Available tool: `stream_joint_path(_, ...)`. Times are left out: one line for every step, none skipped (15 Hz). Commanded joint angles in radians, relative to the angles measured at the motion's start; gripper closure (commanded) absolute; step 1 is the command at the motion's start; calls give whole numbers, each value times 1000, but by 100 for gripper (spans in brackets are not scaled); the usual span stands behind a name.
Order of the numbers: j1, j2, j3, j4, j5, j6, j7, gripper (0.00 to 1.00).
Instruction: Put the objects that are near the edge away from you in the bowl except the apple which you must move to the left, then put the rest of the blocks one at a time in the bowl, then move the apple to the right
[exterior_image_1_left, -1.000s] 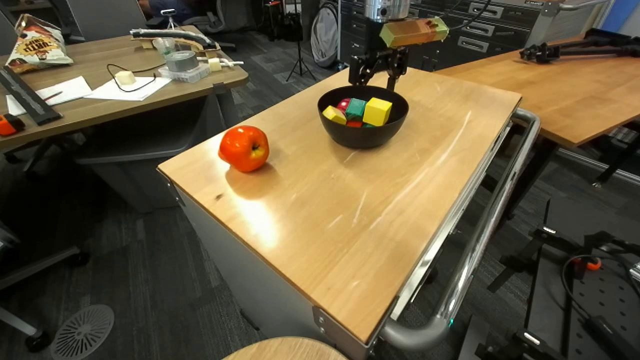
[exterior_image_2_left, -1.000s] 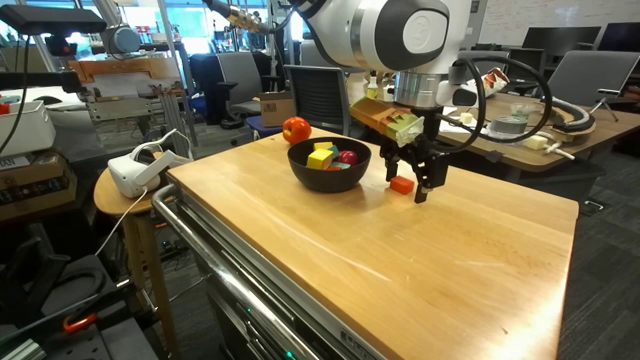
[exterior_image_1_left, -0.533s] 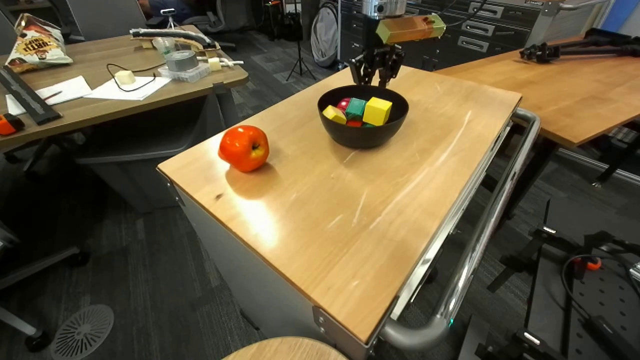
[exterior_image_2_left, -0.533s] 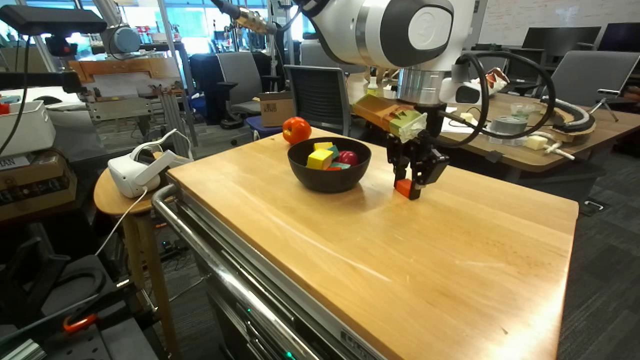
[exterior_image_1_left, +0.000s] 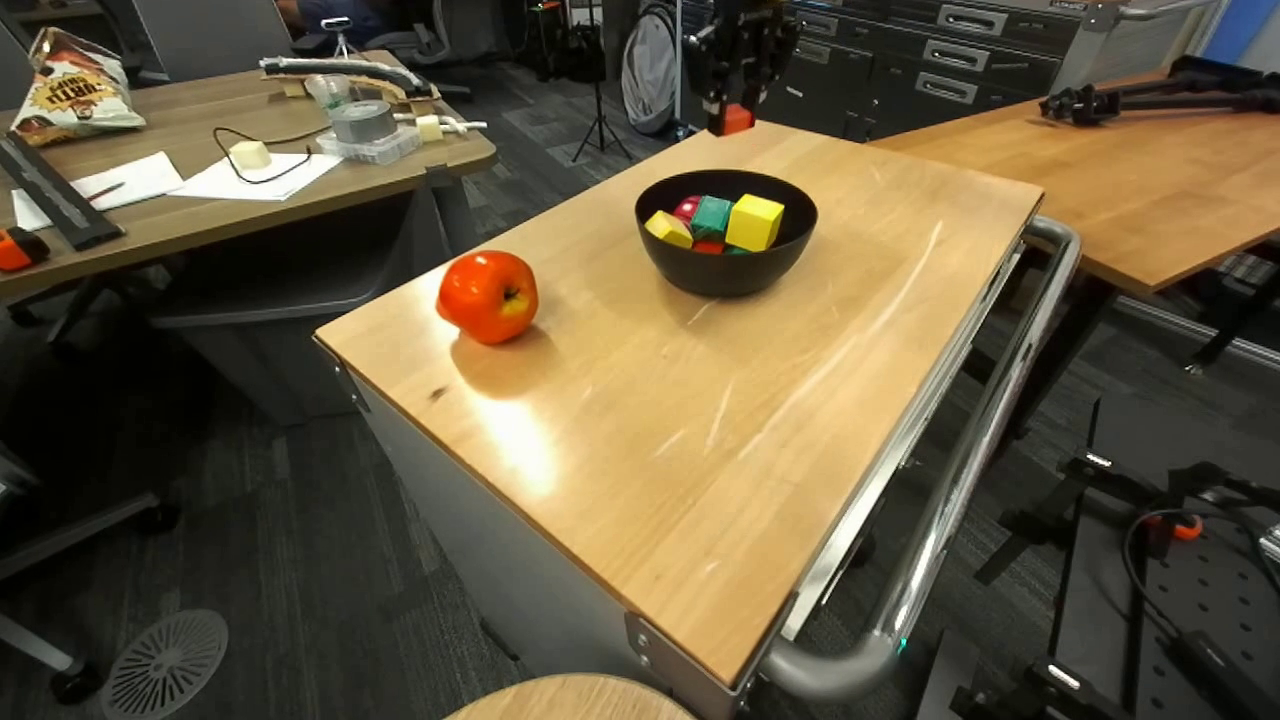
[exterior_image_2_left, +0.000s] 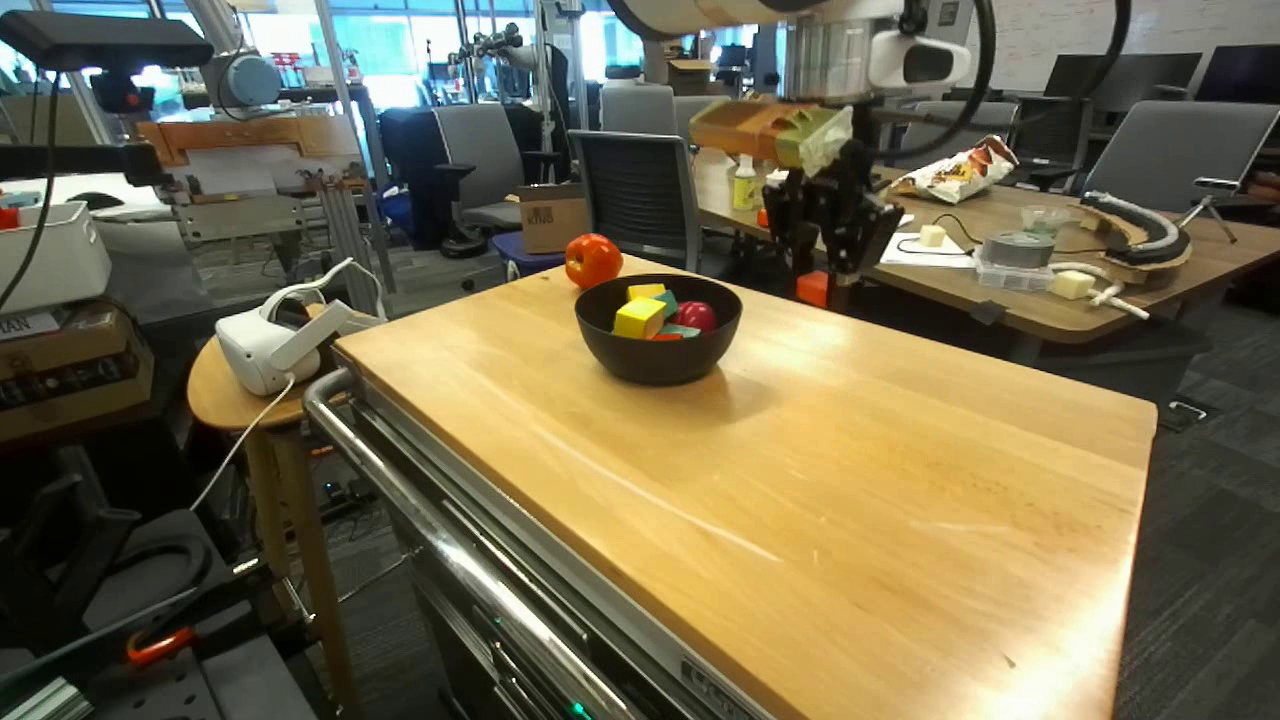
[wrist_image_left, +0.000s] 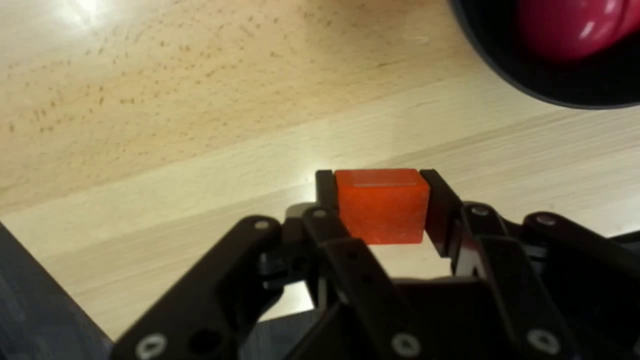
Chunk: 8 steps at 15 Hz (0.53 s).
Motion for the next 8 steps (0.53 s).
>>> stream_joint_path(18, -169, 40, -132, 17, 0, -78, 82)
stream_joint_path(24, -190, 51, -148, 22, -12, -89, 82)
stream_joint_path(30, -203, 61, -161, 28, -32, -93, 82)
stream_joint_path(38, -211, 66, -175, 27, -44, -84, 82)
stream_joint_path(43, -218, 72, -186, 28, -59, -79, 82)
stream_joint_path(50, -219, 75, -197, 24, -60, -62, 82)
stream_joint_path(53, -217, 78, -208, 34, -58, -57, 82)
stream_joint_path(52, -212, 83, -219, 57, -38, -68, 82)
